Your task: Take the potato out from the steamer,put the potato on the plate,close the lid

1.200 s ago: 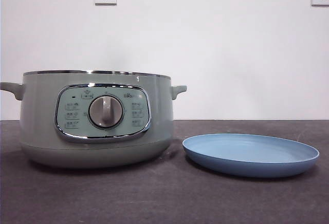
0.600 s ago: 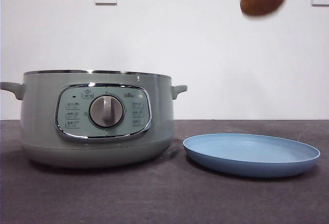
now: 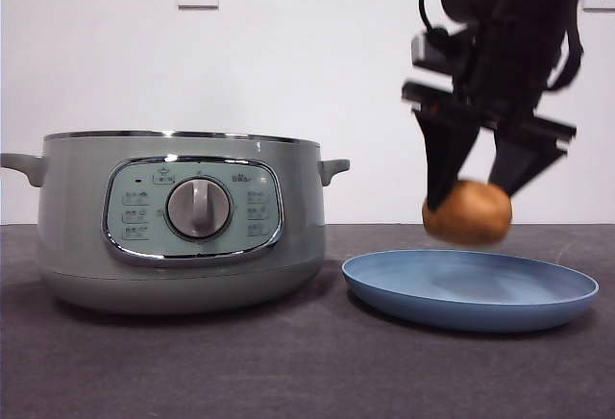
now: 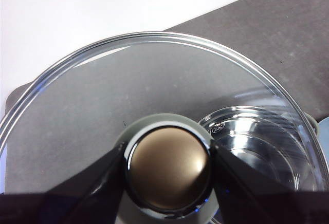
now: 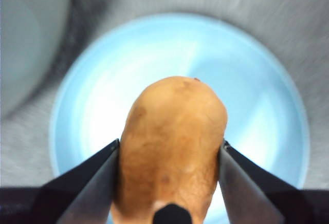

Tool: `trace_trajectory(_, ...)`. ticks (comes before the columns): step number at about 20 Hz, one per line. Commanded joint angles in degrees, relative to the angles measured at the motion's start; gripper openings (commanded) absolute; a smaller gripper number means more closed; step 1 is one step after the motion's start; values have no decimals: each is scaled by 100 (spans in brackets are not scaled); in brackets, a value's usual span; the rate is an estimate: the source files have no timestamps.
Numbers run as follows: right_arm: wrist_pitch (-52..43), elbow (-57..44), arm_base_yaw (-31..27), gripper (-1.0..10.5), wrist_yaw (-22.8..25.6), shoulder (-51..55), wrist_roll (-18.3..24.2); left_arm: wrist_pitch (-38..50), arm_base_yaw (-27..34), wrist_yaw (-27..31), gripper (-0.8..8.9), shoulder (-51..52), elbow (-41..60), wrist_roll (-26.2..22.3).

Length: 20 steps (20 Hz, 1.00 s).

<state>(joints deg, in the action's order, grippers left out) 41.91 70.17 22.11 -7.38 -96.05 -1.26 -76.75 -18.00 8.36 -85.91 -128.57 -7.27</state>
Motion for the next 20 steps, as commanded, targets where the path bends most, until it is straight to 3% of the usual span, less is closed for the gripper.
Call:
trace_trajectory(1, -184, -295, 13, -9, -4, -111, -63, -286, 4, 9, -8, 66, -81, 15)
trace_trajectory(12, -332, -348, 13, 9, -9, -413, -50, -289, 4, -48, -8, 66, -81, 15)
trace_trajectory(13, -321, -348, 13, 50, -9, -413, -50, -289, 4, -153, -8, 66, -81, 13)
trace_trajectory(16, -284, -348, 13, 462, -13, -413, -52, -289, 4, -289, -8, 66, -81, 13)
trace_trajectory(17, -286, -348, 13, 514, -11, -413, -52, -289, 4, -289, -8, 66, -81, 13)
trace_trajectory(20, -297, -348, 13, 512, -11, -413, -50, -289, 4, -291, -8, 66, -81, 13)
